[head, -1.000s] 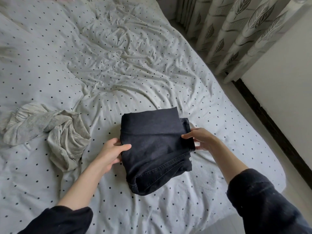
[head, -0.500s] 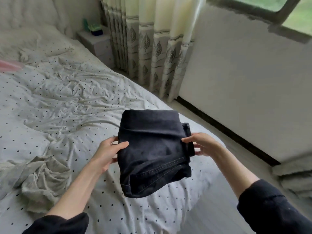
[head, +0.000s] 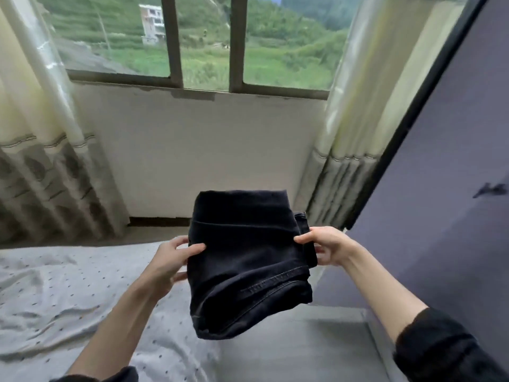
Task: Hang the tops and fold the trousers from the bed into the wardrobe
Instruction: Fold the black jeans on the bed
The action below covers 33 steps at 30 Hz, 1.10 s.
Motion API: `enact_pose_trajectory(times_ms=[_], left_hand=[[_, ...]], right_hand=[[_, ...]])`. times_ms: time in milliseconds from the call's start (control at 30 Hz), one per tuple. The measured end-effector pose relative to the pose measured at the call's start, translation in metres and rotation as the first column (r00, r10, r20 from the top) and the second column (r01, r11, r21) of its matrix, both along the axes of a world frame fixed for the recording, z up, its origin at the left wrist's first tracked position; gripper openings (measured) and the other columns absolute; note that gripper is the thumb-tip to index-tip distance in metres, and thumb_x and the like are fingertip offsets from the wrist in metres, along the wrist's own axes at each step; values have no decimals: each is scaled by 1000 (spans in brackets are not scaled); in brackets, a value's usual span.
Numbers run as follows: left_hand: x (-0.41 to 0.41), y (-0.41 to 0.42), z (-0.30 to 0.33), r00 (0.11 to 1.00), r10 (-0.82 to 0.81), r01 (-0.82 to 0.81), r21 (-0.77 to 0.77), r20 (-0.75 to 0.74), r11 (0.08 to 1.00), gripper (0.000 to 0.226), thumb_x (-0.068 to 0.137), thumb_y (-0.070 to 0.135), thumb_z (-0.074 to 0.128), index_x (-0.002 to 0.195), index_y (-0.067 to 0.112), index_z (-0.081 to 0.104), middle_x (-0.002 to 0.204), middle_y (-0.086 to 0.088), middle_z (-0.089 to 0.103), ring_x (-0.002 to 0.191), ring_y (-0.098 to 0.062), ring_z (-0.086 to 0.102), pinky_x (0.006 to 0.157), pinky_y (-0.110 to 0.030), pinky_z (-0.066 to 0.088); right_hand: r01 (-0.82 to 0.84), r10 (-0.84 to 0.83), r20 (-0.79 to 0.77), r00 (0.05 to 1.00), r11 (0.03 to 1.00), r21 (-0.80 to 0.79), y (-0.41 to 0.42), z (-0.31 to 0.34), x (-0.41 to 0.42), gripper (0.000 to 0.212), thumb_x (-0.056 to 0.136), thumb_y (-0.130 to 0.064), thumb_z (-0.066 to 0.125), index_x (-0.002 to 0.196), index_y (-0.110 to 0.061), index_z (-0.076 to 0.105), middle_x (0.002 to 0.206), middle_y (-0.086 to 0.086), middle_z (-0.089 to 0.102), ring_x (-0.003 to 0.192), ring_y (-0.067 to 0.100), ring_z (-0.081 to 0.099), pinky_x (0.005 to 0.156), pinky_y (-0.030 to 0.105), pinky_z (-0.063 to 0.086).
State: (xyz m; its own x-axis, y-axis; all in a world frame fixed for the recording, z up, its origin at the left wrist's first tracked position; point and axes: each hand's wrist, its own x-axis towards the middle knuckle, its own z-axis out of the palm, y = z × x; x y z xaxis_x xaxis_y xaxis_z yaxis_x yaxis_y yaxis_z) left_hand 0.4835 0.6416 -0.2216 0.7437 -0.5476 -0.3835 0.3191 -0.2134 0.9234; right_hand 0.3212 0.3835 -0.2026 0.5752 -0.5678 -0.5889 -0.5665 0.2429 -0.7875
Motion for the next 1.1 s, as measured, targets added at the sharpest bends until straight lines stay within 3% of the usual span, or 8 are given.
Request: enact_pose_trajectory(times_ms=[233,367,567,767,967,1033,1100], left_hand=[[-84,-176,29,941,-336,339,-109,42,935,14,86,9,64,99,12,65,92,-5,68,79,-18,61,68,-31,48],[-144,-268,65,838,-536,545,-171,102,821,13,86,9,63,99,11,65,90,-5,68,77,-19,60,64,-28,46],[-205,-374,131,668,-713,744,-242,216,623,19,86,10,64,105,11,63,90,-6,69,76,-19,62,67,-30,49],[-249,-465,212,458,-807,884,-282,373,372,24,87,12,63,111,12,63,97,-6,70,84,-21,65,67,-33,52],[-306,-529,296,335,-790,927,-330,514,179,30,88,14,62,118,11,60,104,-5,68,90,-19,64,70,-31,52],[-330,-551,323,292,-784,932,-348,548,103,28,89,14,61,116,12,61,102,-3,68,89,-18,64,70,-30,51],[-351,-563,346,261,-774,933,-357,576,49,26,89,13,61,115,11,61,101,-3,67,88,-17,64,70,-31,51]], right_hand=[[364,-363,31,931,922,-130,-93,54,-162,12,78,-6,69,87,-13,66,87,3,66,81,18,60,60,28,50],[575,-566,101,818,800,-170,-121,96,-252,12,78,-5,69,86,-12,65,83,3,65,76,16,60,55,27,47],[775,-749,208,629,588,-231,-144,157,-332,12,78,-5,70,84,-13,64,81,2,64,75,16,59,55,28,45],[892,-827,352,438,353,-281,-162,224,-381,14,76,-6,72,83,-14,64,94,5,65,92,22,60,70,33,50],[942,-844,465,268,128,-311,-168,298,-422,22,76,-7,73,96,-13,65,102,5,65,99,23,60,88,39,51],[943,-831,506,228,59,-328,-171,323,-439,23,77,-7,72,98,-13,64,102,3,64,98,22,60,86,41,52],[941,-825,527,204,16,-339,-174,343,-453,21,78,-7,71,96,-14,62,100,2,64,94,19,59,72,37,52]])
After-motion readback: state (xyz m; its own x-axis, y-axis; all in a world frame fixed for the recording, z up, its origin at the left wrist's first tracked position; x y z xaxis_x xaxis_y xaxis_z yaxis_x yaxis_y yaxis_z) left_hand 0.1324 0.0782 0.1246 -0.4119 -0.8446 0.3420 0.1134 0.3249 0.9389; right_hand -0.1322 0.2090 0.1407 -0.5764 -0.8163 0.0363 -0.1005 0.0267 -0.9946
